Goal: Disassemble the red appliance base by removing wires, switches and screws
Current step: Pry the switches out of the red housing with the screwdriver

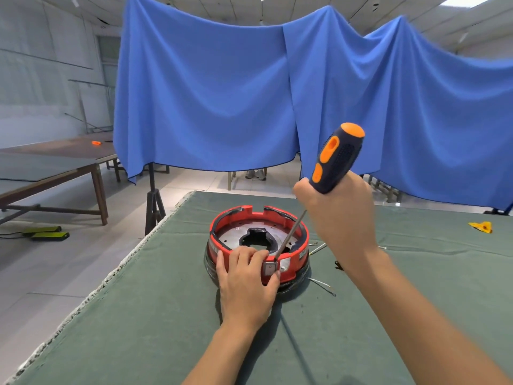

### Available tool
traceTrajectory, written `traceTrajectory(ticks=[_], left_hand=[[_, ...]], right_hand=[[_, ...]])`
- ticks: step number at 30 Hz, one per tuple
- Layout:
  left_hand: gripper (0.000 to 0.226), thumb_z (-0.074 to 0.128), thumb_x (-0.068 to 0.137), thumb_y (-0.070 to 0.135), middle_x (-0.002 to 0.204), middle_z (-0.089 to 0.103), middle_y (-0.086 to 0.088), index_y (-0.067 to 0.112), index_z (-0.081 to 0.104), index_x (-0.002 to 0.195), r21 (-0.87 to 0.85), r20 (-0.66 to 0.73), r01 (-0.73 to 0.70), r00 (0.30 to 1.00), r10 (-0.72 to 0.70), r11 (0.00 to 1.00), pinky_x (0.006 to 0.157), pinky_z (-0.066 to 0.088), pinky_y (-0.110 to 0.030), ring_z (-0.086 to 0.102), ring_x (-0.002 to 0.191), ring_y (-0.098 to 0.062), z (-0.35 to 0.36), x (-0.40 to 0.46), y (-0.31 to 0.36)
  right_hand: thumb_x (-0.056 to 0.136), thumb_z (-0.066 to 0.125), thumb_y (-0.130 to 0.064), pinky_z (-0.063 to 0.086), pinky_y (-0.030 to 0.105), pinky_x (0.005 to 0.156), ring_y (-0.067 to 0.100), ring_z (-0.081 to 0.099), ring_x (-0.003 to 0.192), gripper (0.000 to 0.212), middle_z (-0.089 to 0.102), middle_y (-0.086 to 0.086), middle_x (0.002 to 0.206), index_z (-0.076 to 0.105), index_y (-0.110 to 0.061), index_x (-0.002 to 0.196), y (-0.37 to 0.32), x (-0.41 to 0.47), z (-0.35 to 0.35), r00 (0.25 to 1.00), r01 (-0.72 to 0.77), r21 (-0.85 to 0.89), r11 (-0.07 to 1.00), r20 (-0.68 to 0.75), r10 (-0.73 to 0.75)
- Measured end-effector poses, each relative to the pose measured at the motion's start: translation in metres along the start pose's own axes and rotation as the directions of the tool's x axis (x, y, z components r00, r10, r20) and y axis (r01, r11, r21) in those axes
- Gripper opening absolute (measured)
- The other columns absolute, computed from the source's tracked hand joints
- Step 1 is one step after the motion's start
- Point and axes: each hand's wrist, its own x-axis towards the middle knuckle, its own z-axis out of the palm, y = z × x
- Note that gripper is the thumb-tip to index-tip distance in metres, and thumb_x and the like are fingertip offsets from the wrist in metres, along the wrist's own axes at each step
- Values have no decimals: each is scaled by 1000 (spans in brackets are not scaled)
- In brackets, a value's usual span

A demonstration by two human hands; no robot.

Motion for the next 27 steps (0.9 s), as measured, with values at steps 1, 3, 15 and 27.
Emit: traceTrajectory(ticks=[1,3,15,27], left_hand=[[32,74,74,34,104,60,5,23,68,104,-4,-1,5,1000,-5,1000,113,17,-49,52,111,-21,0,0,0],[32,73,76,35,106,59,5,23,68,105,-16,-6,10,1000,-10,1000,114,14,-47,50,113,-20,0,1,0],[36,68,80,42,113,57,10,29,64,114,-16,13,-1,1000,1,1000,116,7,-42,44,118,-14,-3,1,-2],[40,65,81,45,116,55,11,27,59,116,8,-5,-14,1000,14,1000,116,7,-40,43,119,-11,-1,0,-4]], right_hand=[[68,58,-23,28,16,43,11,34,46,39,41,-11,46,23,-22,52,-2,1,0,1000,-11,-30,999,7,11],[66,55,-30,24,22,43,14,33,44,35,39,-6,43,25,-21,52,-5,5,3,999,-45,-109,993,17,47],[76,56,-27,33,27,49,19,40,52,26,47,-1,56,43,-16,57,-4,62,53,925,-177,-222,959,296,239],[74,56,-29,41,30,55,21,50,60,23,63,9,68,45,-15,59,27,70,52,912,-246,-59,968,325,252]])
